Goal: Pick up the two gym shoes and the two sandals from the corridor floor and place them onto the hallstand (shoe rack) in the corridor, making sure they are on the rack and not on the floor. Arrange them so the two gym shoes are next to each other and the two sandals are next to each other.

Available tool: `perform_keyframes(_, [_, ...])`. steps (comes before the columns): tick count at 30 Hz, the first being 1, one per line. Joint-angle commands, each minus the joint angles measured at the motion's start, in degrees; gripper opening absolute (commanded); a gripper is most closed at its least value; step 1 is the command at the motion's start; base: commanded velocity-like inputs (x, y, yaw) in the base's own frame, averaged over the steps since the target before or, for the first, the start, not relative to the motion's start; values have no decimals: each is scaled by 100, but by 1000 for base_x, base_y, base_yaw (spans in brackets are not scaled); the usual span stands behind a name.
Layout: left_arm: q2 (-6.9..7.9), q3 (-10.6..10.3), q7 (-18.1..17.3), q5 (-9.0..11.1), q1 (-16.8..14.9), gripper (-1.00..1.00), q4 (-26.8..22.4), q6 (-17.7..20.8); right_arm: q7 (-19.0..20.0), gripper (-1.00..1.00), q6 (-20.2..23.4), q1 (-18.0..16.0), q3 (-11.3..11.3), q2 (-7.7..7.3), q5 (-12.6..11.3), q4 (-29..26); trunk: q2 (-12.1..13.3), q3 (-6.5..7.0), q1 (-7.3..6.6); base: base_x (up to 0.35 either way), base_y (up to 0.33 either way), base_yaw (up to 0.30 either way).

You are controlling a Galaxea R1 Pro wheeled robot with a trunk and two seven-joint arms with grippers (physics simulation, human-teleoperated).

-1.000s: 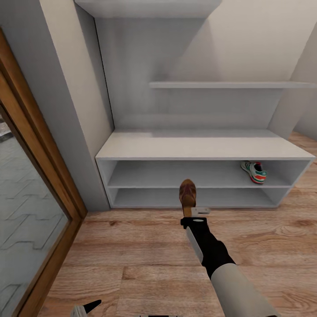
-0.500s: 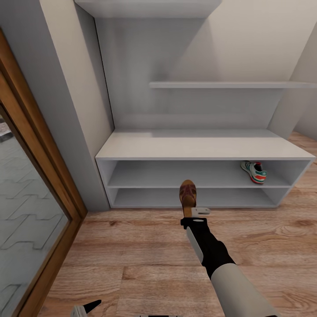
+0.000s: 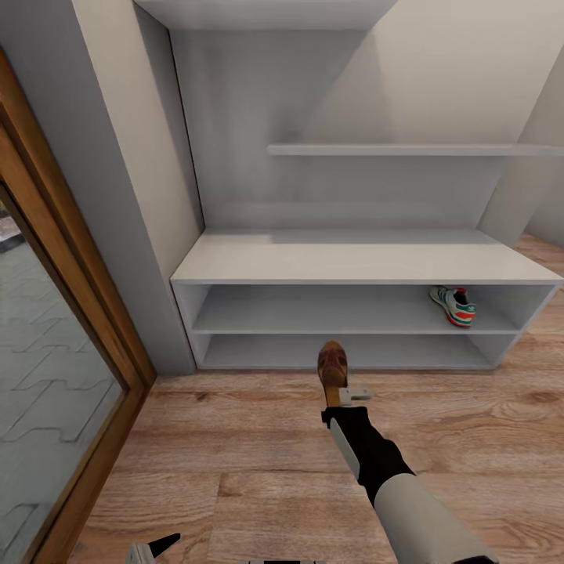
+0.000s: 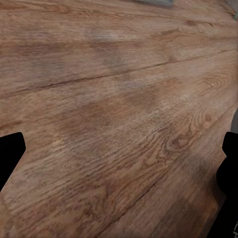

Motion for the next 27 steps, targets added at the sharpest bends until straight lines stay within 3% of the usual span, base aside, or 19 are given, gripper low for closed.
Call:
perform_keyframes(1, [0, 7, -21, 10, -3, 100, 5, -30, -44, -100, 20, -3, 10, 0, -55, 7, -2, -5, -1, 0, 0, 3])
perform_keyframes(7, [0, 7, -21, 6, -3, 100, 5, -30, -46, -100, 47, -3, -5, 0, -59, 11, -2, -14, -1, 0, 0, 1])
perform_keyframes(11, [0, 7, -21, 8, -3, 100, 5, -30, -47, -100, 285, -3, -9, 0, -66, -76, -2, -38, -1, 0, 0, 14])
perform_keyframes(17, [0, 7, -21, 4, -3, 100, 5, -28, -47, -100, 1347, -11, -16, 0, -74, -1135, -2, -65, -1, 0, 0, 28])
perform_keyframes(27, [0, 13, -21, 11, -3, 100, 5, -30, -40, -100, 1478, -7, -17, 0, -83, -1362, -2, -67, -1, 22, 0, 1])
